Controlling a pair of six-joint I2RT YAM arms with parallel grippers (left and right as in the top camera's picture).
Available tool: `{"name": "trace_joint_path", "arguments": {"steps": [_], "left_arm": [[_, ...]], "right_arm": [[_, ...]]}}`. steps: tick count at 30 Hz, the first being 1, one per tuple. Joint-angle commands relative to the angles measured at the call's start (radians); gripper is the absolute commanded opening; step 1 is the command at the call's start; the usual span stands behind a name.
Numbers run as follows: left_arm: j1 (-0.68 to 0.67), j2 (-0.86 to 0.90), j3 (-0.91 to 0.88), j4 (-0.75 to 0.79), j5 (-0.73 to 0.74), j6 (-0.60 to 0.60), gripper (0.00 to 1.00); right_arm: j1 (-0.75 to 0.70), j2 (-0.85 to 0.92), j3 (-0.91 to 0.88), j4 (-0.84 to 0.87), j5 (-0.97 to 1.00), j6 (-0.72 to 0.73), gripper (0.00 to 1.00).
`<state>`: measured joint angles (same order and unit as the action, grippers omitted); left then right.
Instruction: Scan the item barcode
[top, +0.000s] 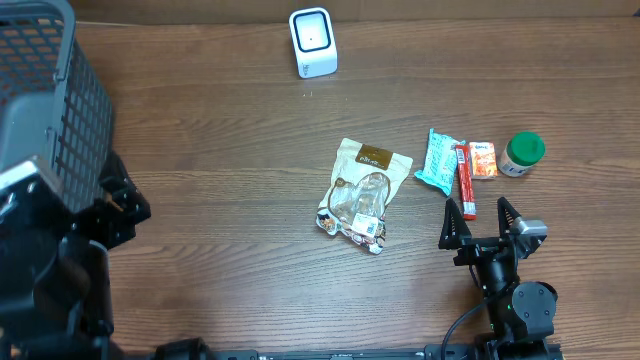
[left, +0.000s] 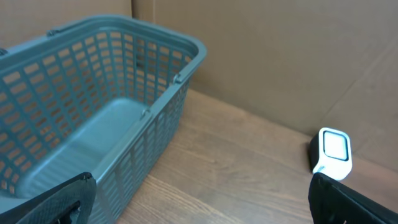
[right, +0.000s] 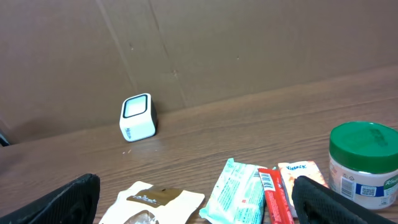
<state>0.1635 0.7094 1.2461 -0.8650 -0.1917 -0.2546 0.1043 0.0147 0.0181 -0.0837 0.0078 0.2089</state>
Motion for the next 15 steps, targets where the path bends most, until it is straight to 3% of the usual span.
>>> {"name": "trace_joint_path", "arguments": {"steps": [1,8,15], "left_arm": [[-0.001,-0.03,0.006,0.0,0.001,0.016,1.0],[-0.001,-0.057,-0.012,-0.002,0.001,0.016,1.0],[-0.001,-0.174,-0.163,-0.002,0.001,0.016,1.0]], "right_arm": [[-0.006,-0.012,-0.01,0.002,0.013,0.005,1.0],[-0.006,-0.012,-0.01,0.002,0.013,0.005,1.0],[-0.006,-0.012,-0.01,0.002,0.013,0.005,1.0]]}}
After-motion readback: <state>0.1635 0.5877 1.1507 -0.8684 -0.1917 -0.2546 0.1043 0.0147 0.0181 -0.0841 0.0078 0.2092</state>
